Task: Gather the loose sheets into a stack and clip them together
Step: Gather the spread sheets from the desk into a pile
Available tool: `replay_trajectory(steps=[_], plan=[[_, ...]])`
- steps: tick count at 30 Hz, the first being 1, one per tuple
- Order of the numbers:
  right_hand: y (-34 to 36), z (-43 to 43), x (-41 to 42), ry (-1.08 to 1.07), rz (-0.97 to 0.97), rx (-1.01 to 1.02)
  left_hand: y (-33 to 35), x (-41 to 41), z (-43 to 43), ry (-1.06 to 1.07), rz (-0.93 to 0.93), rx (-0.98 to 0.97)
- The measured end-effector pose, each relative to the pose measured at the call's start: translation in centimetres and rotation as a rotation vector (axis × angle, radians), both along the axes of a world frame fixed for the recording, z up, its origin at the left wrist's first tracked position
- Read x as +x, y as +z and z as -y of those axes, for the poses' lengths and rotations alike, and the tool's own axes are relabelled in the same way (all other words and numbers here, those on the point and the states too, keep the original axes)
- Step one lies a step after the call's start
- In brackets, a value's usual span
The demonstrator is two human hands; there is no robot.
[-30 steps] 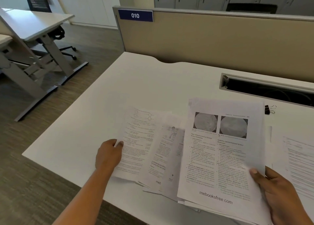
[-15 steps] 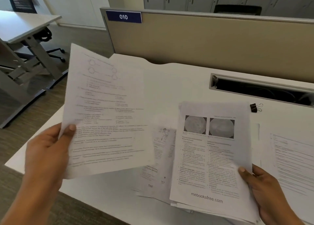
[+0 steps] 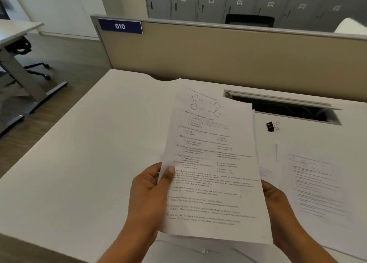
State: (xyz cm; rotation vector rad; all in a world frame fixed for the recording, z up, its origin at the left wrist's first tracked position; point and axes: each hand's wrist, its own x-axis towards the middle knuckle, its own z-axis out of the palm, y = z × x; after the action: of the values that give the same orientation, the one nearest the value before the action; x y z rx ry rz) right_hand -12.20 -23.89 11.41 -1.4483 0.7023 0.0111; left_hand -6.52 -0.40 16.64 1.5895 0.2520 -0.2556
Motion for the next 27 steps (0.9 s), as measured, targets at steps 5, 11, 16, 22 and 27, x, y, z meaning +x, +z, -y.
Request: replay_trajectory(steps=[5, 11, 16, 22, 27], plan=[[0.4, 0.6, -0.5, -0.032, -0.002, 0.032, -0.6, 0.4, 1.4, -0.021, 0.006, 0.096], [1.1, 1.0, -1.1, -0.004, 0.018, 0.026, -1.3, 2.2, 1.3, -0.193, -0.200, 0.068], [1.2, 1.6, -1.5, -0.038, 0.055, 0.051, -2.4, 2.6, 1.9, -0.366, -0.377, -0.222], [1.6, 2.9, -0.4, 0.041, 0.164, 0.050, -2.9, 2.7, 3.8, -0.326, -0.164, -0.147], [2.6, 3.7, 1.0, 0.021, 0.336, -0.056, -2.8, 3.6, 5.3, -0.276, 0.184, 0.009]])
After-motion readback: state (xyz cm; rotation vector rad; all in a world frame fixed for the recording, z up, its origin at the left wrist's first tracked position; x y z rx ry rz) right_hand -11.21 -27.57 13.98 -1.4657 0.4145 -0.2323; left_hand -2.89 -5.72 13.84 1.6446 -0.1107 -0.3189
